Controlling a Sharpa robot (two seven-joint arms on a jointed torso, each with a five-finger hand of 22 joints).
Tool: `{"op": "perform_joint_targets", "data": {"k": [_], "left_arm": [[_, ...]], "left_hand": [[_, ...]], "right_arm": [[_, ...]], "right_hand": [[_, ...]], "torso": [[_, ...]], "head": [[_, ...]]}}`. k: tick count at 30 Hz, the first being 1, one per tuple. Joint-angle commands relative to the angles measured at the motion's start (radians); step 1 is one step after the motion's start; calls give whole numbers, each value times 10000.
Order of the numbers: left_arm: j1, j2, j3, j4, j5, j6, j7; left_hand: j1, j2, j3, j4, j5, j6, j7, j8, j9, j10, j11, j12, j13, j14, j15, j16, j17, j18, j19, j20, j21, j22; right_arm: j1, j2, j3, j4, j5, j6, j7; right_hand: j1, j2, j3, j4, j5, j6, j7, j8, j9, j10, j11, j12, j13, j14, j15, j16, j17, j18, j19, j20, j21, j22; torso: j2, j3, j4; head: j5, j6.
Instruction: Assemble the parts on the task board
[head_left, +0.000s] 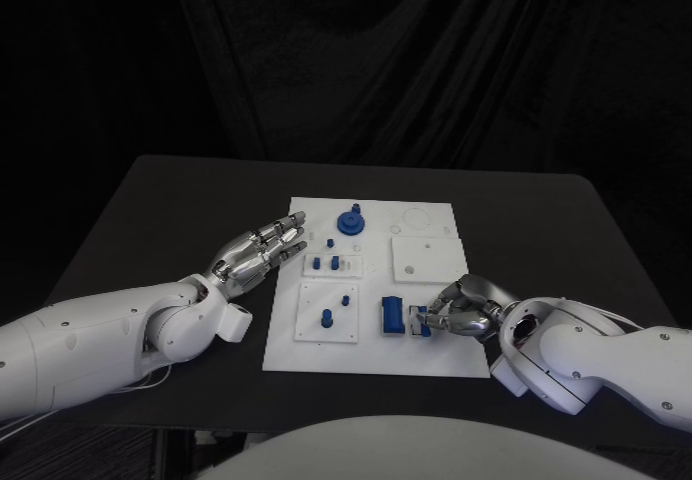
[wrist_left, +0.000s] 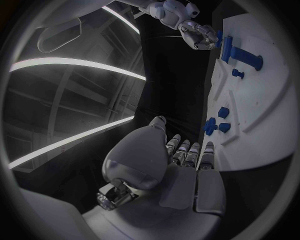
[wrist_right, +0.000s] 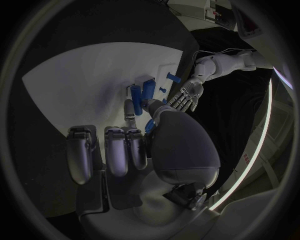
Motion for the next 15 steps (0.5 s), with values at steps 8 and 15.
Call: {"op": "perform_joint_targets", "data": {"k": [8,15], "left_arm": [[-17,44,8,2,35,128,85],[-28,82,8,-24,35,151,82]], "left_hand": [[93,5,-9,-58,48,8,63,46,5,2,17,4,2,-4,24,-37,-13,182,4,69,6,12],[93,5,-9,-58,48,8,63,46,5,2,17,4,2,-4,24,-37,-13,182,4,69,6,12]], "right_arm": [[24,60,5,-206,23,375,-403],[25,123,4,-320,23,515,-513]], "right_hand": [[-481,-68,-354,229,153,-63,19,-79,4,1021,-21,26,2635,1057,-64,29,2632,-77,1039,-73,34,2628],[-681,38,-699,362,-663,-113,45,-160,-2,1021,4,26,2635,1057,-38,29,2632,-77,1039,-47,34,2628]], "torso": [[-6,-6,-1],[-15,-15,17]], "head": [[34,-2],[12,-2]]}}
